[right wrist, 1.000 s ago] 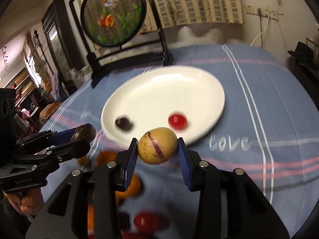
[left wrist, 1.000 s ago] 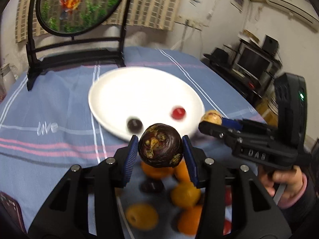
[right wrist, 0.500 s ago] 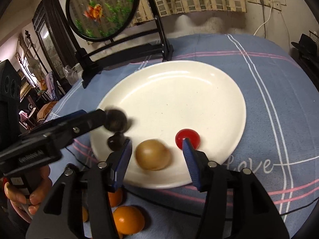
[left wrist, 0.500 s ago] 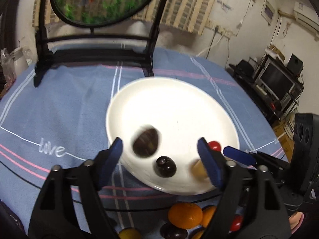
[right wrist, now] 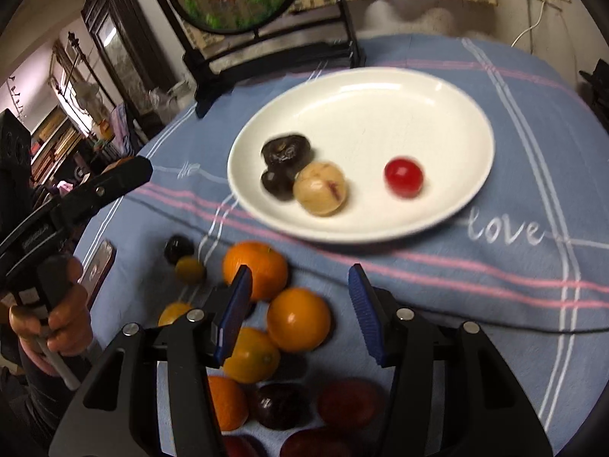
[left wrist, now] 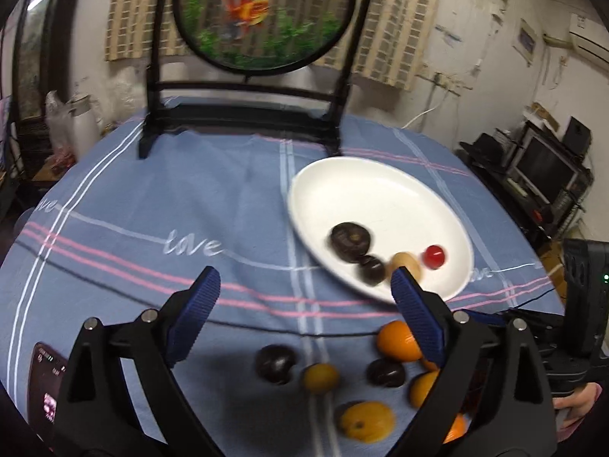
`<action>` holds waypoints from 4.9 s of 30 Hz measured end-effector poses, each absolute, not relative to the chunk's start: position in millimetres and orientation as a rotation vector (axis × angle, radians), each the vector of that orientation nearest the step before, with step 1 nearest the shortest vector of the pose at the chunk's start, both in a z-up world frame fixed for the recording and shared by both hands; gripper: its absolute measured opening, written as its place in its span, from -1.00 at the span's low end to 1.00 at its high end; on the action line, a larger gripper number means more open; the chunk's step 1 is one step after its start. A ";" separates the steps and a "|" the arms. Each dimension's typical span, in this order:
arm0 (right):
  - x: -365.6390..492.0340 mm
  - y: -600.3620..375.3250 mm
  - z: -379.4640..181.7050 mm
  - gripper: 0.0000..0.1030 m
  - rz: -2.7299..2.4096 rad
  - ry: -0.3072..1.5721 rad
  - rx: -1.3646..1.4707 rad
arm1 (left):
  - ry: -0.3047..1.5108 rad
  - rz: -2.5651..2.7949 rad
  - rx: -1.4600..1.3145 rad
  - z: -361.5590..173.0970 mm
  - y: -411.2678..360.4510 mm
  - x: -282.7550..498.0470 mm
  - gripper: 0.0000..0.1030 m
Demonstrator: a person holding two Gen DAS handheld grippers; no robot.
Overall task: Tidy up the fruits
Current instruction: 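Drop the mangosteen on the plate with the left tool while the right tool drops the speckled fruit, then grasp a dark plum with the left tool, then place the plum on the plate with the left tool while the right tool places an orange, then grasp the yellow fruit with the left tool while the right tool grasps a yellow-orange fruit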
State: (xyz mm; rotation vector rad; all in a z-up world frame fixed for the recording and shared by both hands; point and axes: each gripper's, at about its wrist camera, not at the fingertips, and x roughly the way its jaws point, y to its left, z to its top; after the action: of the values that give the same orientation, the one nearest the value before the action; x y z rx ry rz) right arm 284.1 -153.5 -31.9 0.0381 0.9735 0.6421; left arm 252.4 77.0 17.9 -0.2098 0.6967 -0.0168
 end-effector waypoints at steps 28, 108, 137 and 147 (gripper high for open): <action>283.5 -163.1 -46.7 -0.26 0.622 1.039 0.051 | 0.996 -0.157 -0.442 -32.9 108.4 255.6 0.06; 332.6 -189.8 -2.1 0.20 0.504 0.738 0.166 | 0.659 -0.063 -0.207 28.2 21.8 308.3 0.78; 254.3 -138.3 -47.6 0.10 0.723 1.027 -0.072 | 0.711 0.034 -0.164 11.3 62.1 203.2 0.93; 246.4 -130.3 -47.4 -0.18 0.748 1.009 -0.097 | 0.716 0.044 -0.150 10.2 61.6 201.3 0.93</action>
State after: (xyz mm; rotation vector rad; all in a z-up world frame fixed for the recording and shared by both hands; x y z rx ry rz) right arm 246.4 -130.3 -47.4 -0.0971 1.0089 0.7482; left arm 201.3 61.6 10.2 -0.1504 0.7155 0.0441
